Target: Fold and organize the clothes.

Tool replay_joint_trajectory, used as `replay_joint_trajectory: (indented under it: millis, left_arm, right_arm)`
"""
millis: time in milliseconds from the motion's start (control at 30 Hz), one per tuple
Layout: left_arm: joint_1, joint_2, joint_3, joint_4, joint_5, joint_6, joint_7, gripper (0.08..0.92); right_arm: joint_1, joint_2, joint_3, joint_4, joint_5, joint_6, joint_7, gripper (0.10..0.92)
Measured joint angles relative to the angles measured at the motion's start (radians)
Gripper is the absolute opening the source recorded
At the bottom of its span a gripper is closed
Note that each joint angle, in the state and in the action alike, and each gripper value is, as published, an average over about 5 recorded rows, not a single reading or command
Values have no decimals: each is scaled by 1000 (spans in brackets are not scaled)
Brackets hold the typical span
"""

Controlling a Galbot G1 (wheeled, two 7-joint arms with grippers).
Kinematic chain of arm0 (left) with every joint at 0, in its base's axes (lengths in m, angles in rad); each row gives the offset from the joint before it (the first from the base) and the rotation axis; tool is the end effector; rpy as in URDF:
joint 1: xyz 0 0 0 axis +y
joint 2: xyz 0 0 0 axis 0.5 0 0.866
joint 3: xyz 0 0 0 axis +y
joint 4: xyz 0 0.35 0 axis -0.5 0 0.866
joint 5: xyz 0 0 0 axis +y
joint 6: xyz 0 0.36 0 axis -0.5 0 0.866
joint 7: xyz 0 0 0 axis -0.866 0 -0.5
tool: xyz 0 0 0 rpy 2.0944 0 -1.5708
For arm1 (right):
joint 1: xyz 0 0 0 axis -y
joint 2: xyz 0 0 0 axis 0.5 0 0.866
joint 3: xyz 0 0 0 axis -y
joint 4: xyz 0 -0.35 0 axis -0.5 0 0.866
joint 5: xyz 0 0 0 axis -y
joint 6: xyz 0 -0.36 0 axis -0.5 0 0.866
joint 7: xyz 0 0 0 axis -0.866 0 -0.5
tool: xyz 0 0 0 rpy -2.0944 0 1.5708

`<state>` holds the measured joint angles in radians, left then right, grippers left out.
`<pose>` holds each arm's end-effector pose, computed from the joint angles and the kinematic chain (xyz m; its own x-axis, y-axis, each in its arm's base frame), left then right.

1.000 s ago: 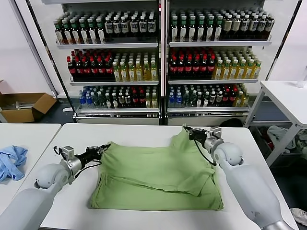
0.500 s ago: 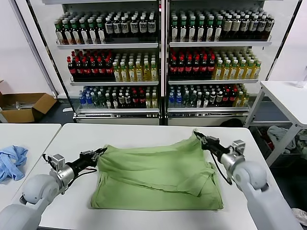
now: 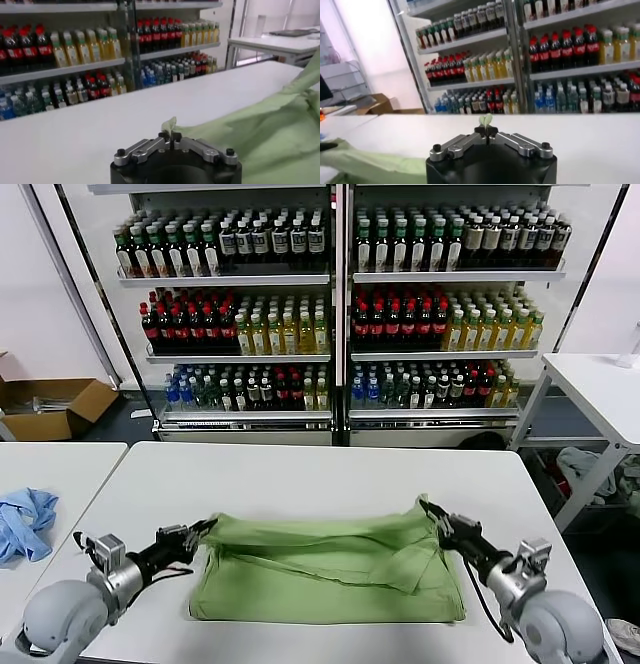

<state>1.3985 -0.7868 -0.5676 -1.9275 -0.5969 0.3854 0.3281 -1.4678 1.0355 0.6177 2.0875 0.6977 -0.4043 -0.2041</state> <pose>0.2654 0.1689 -0.2553 -0.7721 0.4446 0.4540 0.5000 0.8660 0.0022 0.2301 -0.1131 -0.2487 -0.8592 -0.4288 0.2791 -0.3735 0.8985 0.2304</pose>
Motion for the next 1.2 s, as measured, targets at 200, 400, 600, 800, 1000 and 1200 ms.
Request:
replay_joint_trajectory:
  millis: [200, 400, 600, 800, 1000, 1200]
  left_arm:
    - [84, -19, -12, -20, 62, 3, -2, 92]
    - [121, -28, -29, -38, 111, 8, -16, 211]
    - [138, -33, -62, -60, 112, 9, -56, 384]
    - [165, -55, -75, -95, 47, -11, -153, 557]
    - [193, -96, -53, -133, -7, -39, -281, 722]
    - [210, -147, -11, -169, -42, -28, -438, 817]
  right_arm:
    - [-71, 5, 20, 8, -33, 7, -3, 135]
    - [-100, 9, 48, 4, -55, 24, -10, 295]
    - [-119, 20, 117, -20, -62, 71, -28, 468]
    - [-143, 37, 224, -72, -53, 150, -40, 642]
    - [-169, 54, 312, -116, -45, 224, -47, 794]
    - [-178, 75, 351, -130, -43, 261, -51, 822]
